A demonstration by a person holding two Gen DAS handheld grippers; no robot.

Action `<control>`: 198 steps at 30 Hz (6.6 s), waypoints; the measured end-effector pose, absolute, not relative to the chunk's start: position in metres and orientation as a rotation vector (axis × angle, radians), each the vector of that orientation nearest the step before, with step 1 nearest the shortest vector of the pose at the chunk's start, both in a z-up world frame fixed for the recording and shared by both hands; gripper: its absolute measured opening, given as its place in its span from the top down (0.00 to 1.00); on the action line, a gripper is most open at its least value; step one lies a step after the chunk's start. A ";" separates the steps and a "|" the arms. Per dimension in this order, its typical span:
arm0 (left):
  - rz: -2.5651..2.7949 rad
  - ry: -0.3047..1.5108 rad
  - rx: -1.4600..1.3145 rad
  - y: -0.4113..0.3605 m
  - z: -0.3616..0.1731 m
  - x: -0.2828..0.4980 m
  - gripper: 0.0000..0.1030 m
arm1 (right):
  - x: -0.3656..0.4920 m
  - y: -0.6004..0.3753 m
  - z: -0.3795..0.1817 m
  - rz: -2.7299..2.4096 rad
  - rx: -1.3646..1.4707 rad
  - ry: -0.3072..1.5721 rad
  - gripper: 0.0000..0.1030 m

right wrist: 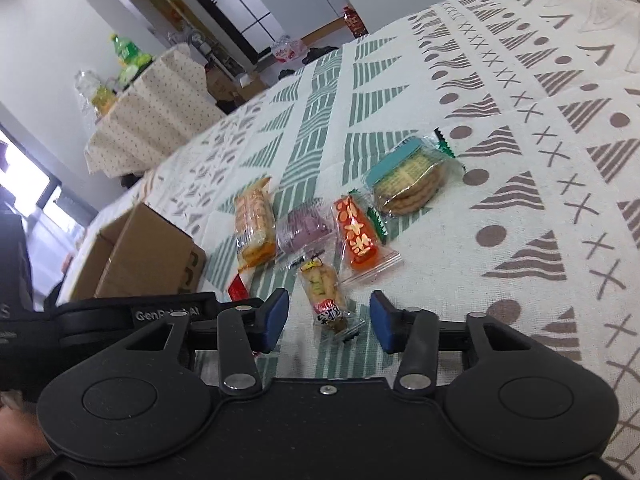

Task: Organize snacks
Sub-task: 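Grasp the red-and-white bar with the left tool while the right tool grasps the small yellow snack, then carry both snacks over the box and open both tools to drop them, then withdraw both open tools from the box toward the remaining snacks, then grasp the orange biscuit pack with the left tool while the right tool grasps the red candy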

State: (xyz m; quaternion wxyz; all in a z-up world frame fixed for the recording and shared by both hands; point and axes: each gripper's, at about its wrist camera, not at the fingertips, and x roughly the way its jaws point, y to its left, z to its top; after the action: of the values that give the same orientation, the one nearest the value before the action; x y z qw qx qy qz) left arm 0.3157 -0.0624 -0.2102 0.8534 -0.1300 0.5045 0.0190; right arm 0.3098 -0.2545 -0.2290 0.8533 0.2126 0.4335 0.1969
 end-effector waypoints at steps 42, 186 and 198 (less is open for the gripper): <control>-0.062 0.842 -0.449 0.004 -0.106 0.244 0.78 | 0.249 -0.200 -0.115 0.300 0.303 0.752 0.85; 0.141 0.940 -0.223 -0.071 -0.217 0.373 0.45 | 0.347 -0.271 -0.240 0.381 0.556 0.818 0.50; 0.132 0.963 -0.164 -0.079 -0.219 0.351 0.67 | 0.346 -0.255 -0.240 0.387 0.432 0.837 0.67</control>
State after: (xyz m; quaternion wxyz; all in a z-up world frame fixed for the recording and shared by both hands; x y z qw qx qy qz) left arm 0.3510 -0.0793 -0.2191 0.8809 -0.0785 0.4624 0.0634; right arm 0.3464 -0.2554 -0.2397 0.8731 0.2070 0.4008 0.1853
